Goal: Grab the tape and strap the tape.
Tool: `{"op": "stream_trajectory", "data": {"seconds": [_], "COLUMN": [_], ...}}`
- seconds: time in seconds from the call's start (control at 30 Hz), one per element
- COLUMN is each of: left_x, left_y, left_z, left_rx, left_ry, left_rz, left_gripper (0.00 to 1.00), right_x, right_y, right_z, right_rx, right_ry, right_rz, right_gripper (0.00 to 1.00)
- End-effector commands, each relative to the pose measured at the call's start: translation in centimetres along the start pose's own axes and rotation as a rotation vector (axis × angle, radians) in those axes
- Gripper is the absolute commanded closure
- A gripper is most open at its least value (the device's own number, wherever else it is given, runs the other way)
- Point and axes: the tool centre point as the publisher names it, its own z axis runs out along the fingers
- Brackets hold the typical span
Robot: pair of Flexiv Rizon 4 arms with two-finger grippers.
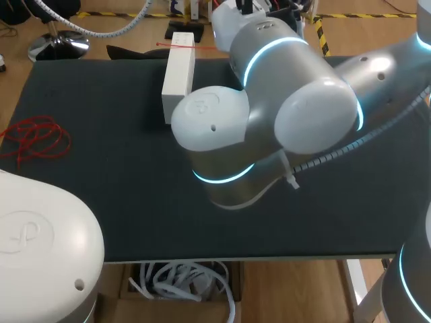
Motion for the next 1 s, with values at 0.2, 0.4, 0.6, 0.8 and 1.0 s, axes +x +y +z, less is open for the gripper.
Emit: {"op": "stream_trajectory", "data": {"seconds": [0.2,0.4,0.6,0.8,1.0], "left_x": [0.0,0.0,0.0,0.0,0.0], "left_y": [-0.1,-0.1,-0.1,-0.1,-0.1], "left_z": [0.0,0.0,0.0,0.0,0.0], "left_rx": [-0.003,-0.003,-0.003,-0.003,-0.003], "left_ry": [0.0,0.0,0.0,0.0,0.0], "left_rz": [0.0,0.0,0.0,0.0,0.0], "left_gripper": [1.0,1.0,1.0,1.0,1.0], "right_x": [-0.3,-0.3,0.2,0.1,0.0], "right_y": [0.9,0.8,0.1,0.1,0.2], "right_z": [0.2,-0.3,-0.9,-1.1,-1.2], "right_rx": [-0.008,0.001,0.03,0.038,0.04], "right_ry": [0.006,0.006,0.023,0.026,0.038], "right_rz": [-0.006,-0.011,-0.019,-0.071,-0.137], "right_gripper": [1.0,1.0,1.0,1.0,1.0]}}
